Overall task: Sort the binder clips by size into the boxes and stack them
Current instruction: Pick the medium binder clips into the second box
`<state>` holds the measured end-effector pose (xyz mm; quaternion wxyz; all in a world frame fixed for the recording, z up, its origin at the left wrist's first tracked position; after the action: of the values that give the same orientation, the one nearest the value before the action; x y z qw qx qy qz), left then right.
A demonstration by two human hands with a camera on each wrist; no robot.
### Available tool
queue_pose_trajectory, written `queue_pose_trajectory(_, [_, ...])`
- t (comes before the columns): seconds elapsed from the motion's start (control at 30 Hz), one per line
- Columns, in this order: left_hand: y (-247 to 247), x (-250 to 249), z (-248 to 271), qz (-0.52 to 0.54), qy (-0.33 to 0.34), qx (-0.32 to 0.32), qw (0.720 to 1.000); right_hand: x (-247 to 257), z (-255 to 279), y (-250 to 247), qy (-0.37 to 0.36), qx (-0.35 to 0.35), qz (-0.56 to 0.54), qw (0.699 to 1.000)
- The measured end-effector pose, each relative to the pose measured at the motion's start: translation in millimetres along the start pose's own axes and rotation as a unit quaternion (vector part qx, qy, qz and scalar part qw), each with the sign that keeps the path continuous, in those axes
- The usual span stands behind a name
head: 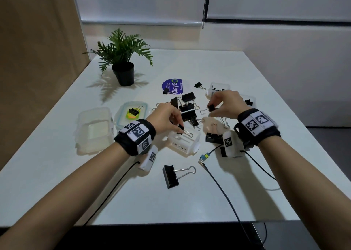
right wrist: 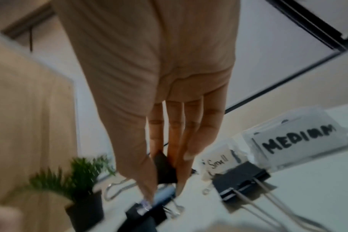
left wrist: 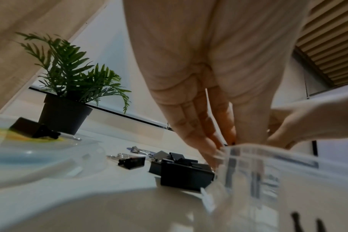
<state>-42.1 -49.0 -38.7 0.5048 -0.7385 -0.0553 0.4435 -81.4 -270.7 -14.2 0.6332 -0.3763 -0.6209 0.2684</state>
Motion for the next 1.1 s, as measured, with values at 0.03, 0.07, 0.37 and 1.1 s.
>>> queue_pose_trajectory(0.03, [0.2, -0.1, 1.2, 0.002, 0.0, -0.001, 1.0, 3.9, 4.1, -2.1, -0.008, 0.011, -0.04, 0.999])
queue_pose_trajectory(0.07, [0.2, 0.2, 2.0, 0.004, 0.0, -0.002, 1.0, 9.6, 8.5, -3.8, -0.02, 0.029, -0.073, 0.997])
queue_pose_trajectory(0.37, [-2.9, 1.7, 3.3, -0.036, -0.026, -0.006, 0.999, 53.1, 30.9, 9.0, -0.153, 0.124, -0.026, 0.98])
queue_pose_trajectory(1.1, [-0.3, 7.8, 8.6, -0.013, -0.055, 0.037, 0.998, 69.7, 46.1, 45.4, -0.149, 0.053, 0.29, 0.944])
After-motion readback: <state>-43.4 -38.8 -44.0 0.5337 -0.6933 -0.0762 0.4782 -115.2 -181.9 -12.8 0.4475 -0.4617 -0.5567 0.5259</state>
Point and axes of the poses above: each hand's wrist, its own z-axis away from the middle knuckle, its own y-axis out of the palm, x = y × z, the point moved 2 cm from there along -z, towards the middle knuckle, and after that the axes turned 4 degrees about -z, right-handed, at the moved point
